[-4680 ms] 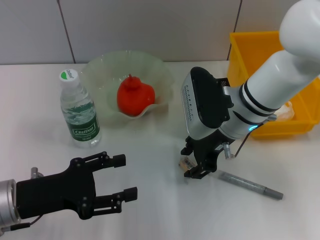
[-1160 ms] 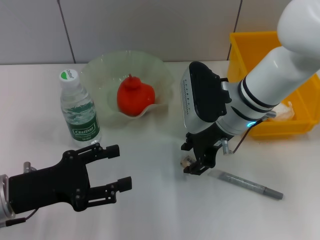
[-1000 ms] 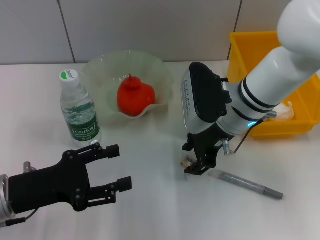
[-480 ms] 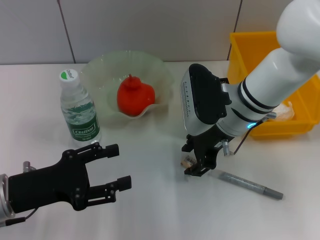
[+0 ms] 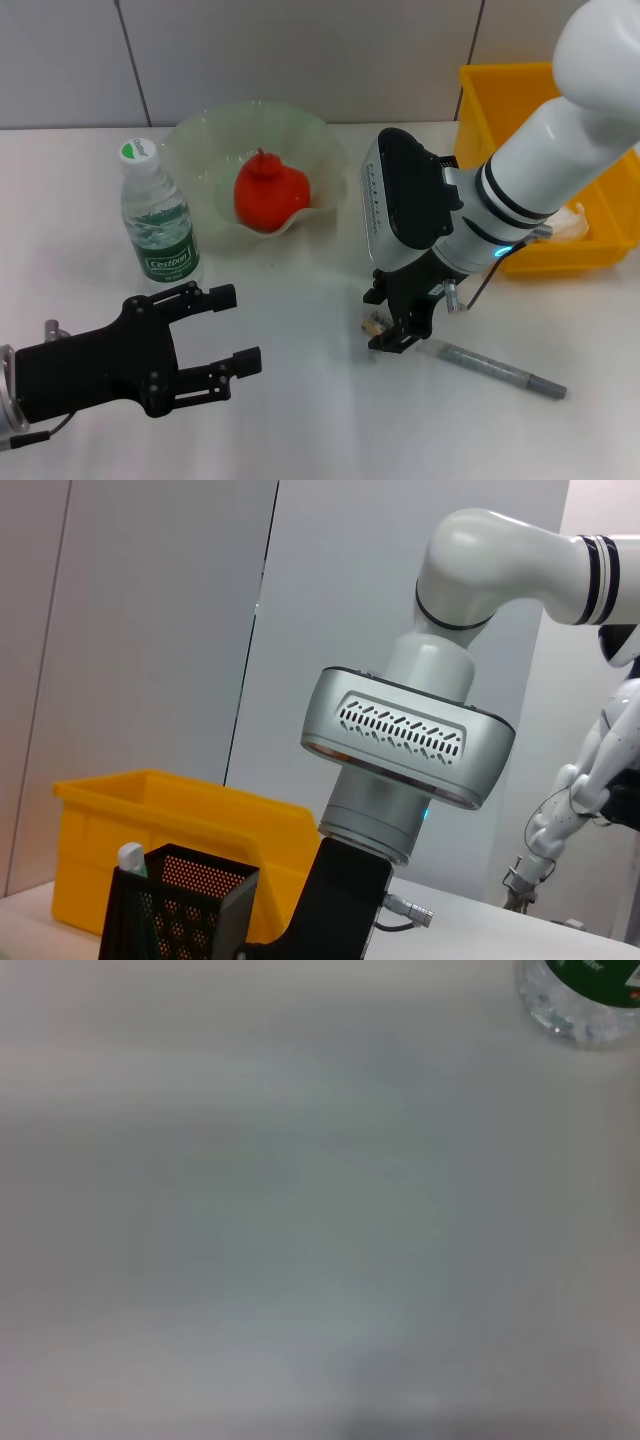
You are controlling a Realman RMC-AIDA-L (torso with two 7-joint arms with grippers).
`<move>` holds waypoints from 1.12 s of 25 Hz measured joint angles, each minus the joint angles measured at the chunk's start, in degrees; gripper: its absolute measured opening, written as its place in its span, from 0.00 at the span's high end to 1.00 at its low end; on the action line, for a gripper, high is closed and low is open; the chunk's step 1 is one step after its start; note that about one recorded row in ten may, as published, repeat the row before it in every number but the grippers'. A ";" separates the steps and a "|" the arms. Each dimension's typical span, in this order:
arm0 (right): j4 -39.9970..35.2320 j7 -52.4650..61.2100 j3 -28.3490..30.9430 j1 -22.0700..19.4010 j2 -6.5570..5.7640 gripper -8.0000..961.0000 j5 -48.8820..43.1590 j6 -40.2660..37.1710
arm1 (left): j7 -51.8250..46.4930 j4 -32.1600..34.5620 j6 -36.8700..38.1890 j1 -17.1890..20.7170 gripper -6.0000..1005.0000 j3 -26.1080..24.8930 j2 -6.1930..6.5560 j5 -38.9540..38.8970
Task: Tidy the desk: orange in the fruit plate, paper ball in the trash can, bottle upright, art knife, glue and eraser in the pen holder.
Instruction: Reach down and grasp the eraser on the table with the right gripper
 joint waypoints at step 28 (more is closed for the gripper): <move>1.18 11.81 -0.42 2.44 0.10 0.39 -0.84 0.29 | 0.00 0.02 0.10 -0.11 0.19 0.00 -0.04 -0.10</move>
